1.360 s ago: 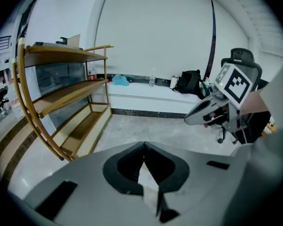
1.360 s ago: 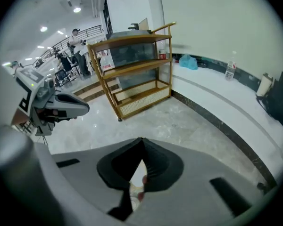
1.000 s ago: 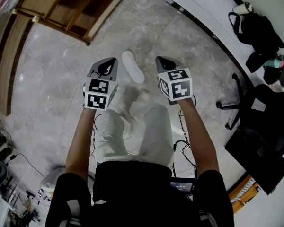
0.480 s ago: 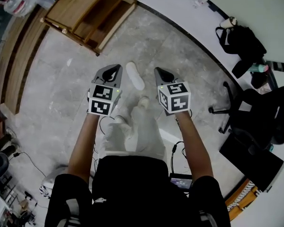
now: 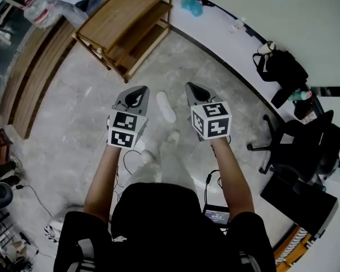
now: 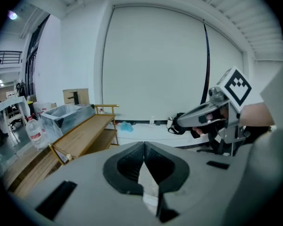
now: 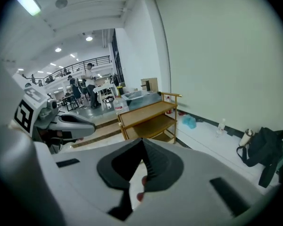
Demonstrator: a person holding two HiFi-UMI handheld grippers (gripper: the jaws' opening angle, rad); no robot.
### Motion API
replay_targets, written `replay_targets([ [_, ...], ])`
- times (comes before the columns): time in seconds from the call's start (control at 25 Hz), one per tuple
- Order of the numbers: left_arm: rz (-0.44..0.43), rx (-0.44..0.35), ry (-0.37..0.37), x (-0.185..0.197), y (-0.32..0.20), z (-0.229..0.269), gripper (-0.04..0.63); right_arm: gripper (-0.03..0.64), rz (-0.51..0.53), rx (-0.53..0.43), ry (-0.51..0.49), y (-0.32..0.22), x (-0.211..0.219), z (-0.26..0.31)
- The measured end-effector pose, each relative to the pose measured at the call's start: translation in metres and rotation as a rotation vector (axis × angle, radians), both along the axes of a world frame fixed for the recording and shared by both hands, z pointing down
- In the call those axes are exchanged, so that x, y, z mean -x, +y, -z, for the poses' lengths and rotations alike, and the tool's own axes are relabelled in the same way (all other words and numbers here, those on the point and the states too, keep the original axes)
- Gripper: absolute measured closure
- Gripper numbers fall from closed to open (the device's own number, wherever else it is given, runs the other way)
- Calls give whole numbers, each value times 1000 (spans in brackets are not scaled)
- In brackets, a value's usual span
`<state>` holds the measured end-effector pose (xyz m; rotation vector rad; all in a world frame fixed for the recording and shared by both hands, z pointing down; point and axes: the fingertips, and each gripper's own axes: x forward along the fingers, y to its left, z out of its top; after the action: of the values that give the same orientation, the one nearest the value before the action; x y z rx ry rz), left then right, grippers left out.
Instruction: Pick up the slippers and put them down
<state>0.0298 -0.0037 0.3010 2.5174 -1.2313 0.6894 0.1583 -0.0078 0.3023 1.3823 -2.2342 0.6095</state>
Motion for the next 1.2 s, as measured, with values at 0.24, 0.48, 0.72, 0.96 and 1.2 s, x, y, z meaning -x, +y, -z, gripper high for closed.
replay_targets([
  [0.24,20,-35,30,17,24,36,591,618,5,-60,-19,10,19,46],
  [0.48,44,-91,52,39,48,72,591,618,29,-106,-29,33,49,79],
  [0.72,59,-140,88,60,79,102,591,618,63,-157,-27,66,81,108],
  [0.96,70,-194,115,83,112,129,591,618,73,-214,-30,103,105,139],
  [1.2,52,-245,150,97,142,157,591,618,59,-271,-40,138,121,164],
])
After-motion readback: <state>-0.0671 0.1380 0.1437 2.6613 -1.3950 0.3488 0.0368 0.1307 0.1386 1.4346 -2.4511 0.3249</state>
